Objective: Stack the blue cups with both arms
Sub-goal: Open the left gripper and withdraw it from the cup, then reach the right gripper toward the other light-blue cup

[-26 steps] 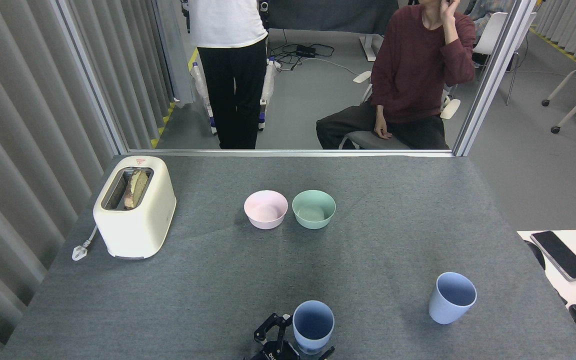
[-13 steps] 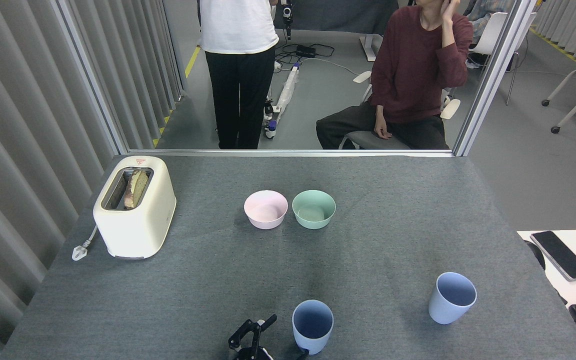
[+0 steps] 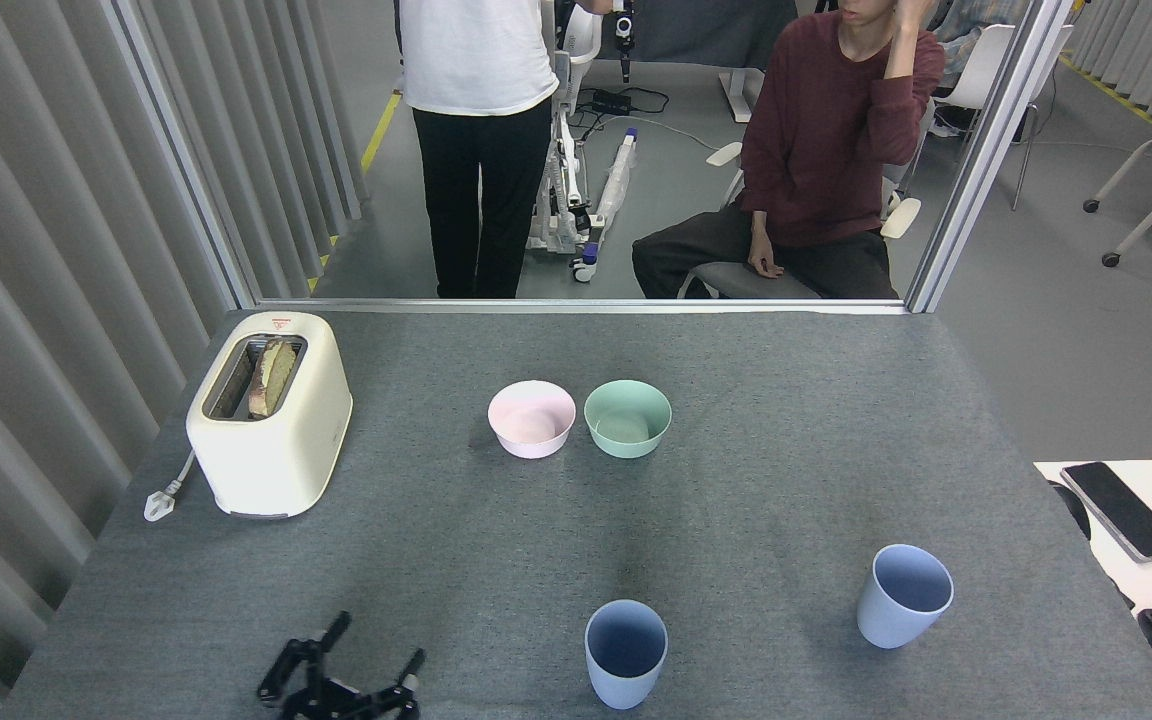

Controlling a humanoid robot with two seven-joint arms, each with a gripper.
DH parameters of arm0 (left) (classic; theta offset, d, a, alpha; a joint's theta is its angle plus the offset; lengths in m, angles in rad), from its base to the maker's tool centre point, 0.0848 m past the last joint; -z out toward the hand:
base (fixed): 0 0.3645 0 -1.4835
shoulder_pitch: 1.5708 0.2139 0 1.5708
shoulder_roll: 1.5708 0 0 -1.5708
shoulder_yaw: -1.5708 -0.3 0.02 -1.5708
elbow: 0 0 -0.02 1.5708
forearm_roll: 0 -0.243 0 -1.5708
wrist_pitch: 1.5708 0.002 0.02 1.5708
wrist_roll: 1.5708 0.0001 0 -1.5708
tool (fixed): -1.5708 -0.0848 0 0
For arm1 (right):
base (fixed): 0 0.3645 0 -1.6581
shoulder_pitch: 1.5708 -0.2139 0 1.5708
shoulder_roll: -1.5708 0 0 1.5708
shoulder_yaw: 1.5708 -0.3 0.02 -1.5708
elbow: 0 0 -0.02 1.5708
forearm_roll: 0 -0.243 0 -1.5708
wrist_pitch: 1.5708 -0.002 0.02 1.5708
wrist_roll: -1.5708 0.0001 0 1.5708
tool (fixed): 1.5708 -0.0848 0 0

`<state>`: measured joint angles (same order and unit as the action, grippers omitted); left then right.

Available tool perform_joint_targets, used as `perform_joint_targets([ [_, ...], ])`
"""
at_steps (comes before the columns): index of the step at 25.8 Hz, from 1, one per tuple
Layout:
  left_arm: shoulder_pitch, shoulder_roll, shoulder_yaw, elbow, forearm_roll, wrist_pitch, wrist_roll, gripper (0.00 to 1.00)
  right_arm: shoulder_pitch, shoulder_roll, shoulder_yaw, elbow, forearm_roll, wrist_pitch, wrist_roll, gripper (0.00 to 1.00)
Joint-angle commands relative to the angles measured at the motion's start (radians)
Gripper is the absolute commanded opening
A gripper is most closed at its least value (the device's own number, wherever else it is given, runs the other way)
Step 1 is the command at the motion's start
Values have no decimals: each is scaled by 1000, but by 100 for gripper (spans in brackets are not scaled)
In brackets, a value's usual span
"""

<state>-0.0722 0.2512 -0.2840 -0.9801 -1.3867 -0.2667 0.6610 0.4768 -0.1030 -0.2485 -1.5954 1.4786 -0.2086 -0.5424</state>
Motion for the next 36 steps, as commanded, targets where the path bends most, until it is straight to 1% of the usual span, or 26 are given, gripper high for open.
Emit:
perform_joint_targets([
  [1, 38, 74, 164, 5, 193, 15, -77, 99, 0, 0, 0, 0, -1, -3, 5, 100],
  [3, 97, 89, 246, -46, 273, 37, -107, 100, 0, 0, 0, 0, -3, -3, 9, 100],
  [5, 175, 100, 304, -153, 299, 61, -120, 99, 2, -1, -2, 2, -4, -3, 12, 100],
  [6, 233, 103, 325, -227, 307, 72, -130, 99, 2, -1, -2, 3, -6, -3, 13, 100],
  [9, 356, 99, 342, -384, 307, 110, -153, 99, 2, 0, -6, 11, -9, -3, 30, 100],
  [11, 404, 94, 348, -439, 307, 132, -152, 100, -7, 0, -8, 18, -9, -3, 38, 100],
  [16, 471, 30, 348, -502, 296, 138, -138, 100, -35, -3, -12, 43, -9, -5, 42, 100],
  [20, 526, 17, 338, -526, 278, 129, -113, 100, -86, -10, -11, 87, -9, -5, 42, 100],
  [22, 551, 0, 335, -532, 225, 127, -90, 100, -106, -15, -9, 107, -6, -5, 44, 100],
  [24, 574, -24, 325, -532, 147, 123, -72, 100, -129, -17, -9, 132, -4, -5, 47, 100],
  [25, 583, -35, 324, -532, 113, 121, -61, 100, -150, -18, -9, 150, -6, -5, 59, 100],
  [27, 594, -56, 324, -532, 95, 113, -46, 100, -214, -20, -9, 215, 0, -3, 85, 100],
  [31, 612, -59, 325, -552, 95, 109, -46, 100, -310, -29, -9, 302, 3, -3, 91, 100],
  [33, 615, -59, 325, -552, 95, 109, -46, 100, -337, -53, -9, 336, 3, -3, 91, 100],
  [36, 615, -59, 325, -551, 95, 109, -44, 100, -369, -60, -9, 387, 2, -2, 93, 100],
])
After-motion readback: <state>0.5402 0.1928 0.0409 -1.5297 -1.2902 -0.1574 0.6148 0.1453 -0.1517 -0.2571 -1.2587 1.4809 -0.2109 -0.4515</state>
